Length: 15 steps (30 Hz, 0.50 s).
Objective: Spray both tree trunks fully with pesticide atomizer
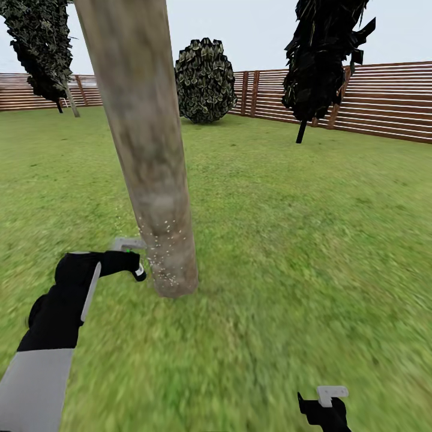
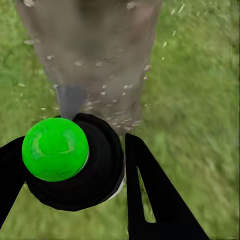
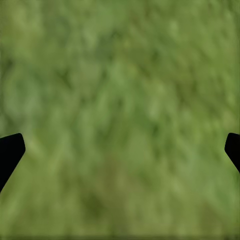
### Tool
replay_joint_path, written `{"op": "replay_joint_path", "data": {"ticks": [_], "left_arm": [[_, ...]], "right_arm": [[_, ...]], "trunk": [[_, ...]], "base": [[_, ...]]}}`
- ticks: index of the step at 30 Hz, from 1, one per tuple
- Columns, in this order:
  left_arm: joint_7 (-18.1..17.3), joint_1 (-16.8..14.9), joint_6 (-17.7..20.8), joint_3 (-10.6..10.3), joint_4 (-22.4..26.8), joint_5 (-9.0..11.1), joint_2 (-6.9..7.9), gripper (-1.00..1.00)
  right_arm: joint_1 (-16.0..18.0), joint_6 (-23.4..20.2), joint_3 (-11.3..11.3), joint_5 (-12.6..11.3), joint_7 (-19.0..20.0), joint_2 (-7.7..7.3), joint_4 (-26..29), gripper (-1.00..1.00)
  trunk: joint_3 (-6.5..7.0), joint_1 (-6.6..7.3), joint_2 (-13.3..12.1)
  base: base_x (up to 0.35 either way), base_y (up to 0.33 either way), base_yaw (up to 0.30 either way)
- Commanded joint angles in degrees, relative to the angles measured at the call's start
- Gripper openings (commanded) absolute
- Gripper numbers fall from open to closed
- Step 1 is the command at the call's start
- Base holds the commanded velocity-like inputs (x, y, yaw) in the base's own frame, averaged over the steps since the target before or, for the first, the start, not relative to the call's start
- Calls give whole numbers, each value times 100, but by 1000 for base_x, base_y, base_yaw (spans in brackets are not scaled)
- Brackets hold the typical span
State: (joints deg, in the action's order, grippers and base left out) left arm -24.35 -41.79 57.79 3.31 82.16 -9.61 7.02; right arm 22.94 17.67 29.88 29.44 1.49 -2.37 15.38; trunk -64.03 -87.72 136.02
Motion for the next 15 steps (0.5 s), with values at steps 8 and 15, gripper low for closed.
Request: {"op": "replay_joint_path", "data": {"ticks": [8, 15], "left_arm": [[0, -312, 39, -260, 243, -80, -214, -100], [8, -641, 39, 293, 140, -93, 184, -100]], "right_arm": [[0, 0, 0, 0, 0, 0, 0, 100], [-2, 0, 0, 0, 0, 0, 0, 100]], "trunk": [[0, 0, 0], [0, 0, 0]], "base": [[0, 0, 0], [0, 0, 0]]}}
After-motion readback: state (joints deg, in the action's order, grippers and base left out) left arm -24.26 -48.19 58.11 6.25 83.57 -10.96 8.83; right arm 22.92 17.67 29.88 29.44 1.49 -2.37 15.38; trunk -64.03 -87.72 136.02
